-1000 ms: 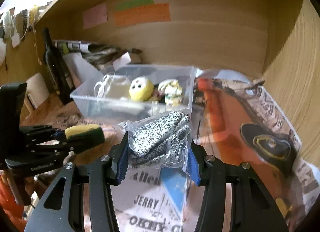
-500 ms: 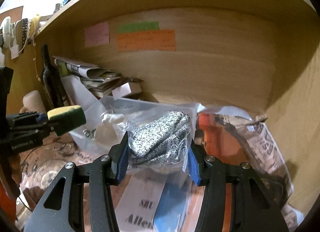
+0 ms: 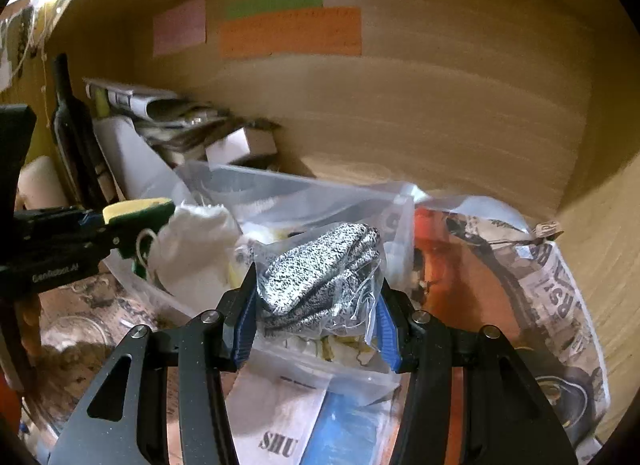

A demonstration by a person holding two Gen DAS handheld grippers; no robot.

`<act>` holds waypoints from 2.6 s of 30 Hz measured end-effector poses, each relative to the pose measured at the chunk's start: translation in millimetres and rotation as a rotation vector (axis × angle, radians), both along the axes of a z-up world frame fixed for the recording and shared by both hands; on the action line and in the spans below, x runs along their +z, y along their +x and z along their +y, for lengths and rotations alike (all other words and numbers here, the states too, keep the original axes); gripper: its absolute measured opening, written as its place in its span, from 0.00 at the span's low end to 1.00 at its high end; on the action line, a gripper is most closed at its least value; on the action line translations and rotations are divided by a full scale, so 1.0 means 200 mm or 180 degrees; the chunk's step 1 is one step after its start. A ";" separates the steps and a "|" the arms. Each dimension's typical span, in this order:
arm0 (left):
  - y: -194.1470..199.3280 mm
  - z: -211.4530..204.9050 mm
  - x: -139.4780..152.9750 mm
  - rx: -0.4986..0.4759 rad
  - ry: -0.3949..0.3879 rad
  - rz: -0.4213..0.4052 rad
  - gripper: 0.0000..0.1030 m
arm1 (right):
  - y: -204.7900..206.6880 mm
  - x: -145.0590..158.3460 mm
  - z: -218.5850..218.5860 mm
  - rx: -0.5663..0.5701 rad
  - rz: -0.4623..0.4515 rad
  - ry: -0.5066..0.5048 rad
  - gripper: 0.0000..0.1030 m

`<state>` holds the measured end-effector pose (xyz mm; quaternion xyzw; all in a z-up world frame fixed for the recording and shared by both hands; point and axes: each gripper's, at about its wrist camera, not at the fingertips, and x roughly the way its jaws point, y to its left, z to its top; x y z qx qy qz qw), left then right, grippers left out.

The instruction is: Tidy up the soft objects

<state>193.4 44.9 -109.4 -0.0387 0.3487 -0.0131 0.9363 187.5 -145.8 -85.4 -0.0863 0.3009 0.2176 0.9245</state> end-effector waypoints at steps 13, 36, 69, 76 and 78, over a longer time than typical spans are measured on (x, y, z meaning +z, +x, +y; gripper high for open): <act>-0.08 -0.05 0.04 -0.0001 0.0216 -0.0180 0.68 | -0.02 0.00 0.02 -0.0060 -0.0136 -0.0173 0.78; -0.68 -0.20 0.52 0.0020 0.0398 -0.1438 0.97 | -0.46 0.43 -0.10 -0.0049 -0.0976 0.0422 1.00; -0.87 -0.24 0.59 0.0004 0.0137 -0.1593 1.00 | -0.70 0.48 -0.15 -0.0038 -0.1148 0.0613 1.00; -0.87 -0.25 0.59 0.0011 0.0142 -0.1586 1.00 | -0.70 0.48 -0.15 -0.0052 -0.1132 0.0630 1.00; -0.87 -0.25 0.59 0.0005 0.0141 -0.1588 1.00 | -0.70 0.48 -0.16 -0.0050 -0.1132 0.0636 1.00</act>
